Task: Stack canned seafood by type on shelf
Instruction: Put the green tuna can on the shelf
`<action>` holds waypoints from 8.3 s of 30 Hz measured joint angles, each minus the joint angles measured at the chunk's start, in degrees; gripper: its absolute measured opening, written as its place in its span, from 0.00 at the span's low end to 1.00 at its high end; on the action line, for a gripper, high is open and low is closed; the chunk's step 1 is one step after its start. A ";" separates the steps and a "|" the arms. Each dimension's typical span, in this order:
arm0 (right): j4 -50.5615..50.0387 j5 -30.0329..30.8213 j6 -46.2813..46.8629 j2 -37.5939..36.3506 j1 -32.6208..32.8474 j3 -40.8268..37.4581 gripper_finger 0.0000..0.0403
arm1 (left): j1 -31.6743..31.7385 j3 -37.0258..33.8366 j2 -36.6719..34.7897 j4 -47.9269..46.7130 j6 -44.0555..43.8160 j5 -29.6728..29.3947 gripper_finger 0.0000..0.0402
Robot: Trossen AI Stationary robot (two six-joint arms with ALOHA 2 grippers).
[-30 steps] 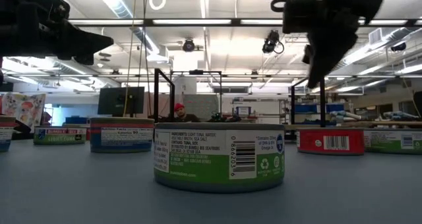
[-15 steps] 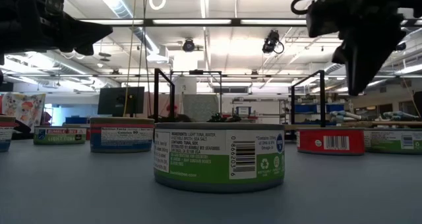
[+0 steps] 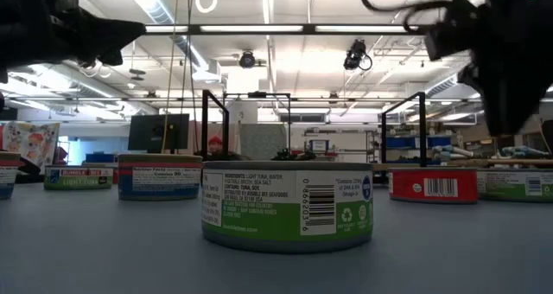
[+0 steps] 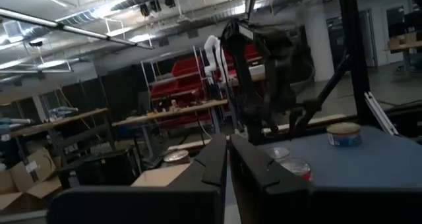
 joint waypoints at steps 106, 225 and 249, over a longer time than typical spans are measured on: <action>20.83 2.01 24.72 -9.09 -9.90 -3.04 0.01 | 0.00 0.90 0.04 1.78 -0.92 -1.21 0.06; 14.36 -4.35 28.99 6.23 1.90 -5.36 0.02 | 0.00 1.05 0.03 0.12 -2.36 -1.19 0.06; 9.29 -5.45 29.98 6.88 -0.22 -5.86 0.01 | -0.01 1.03 0.04 0.17 -2.62 -1.19 0.06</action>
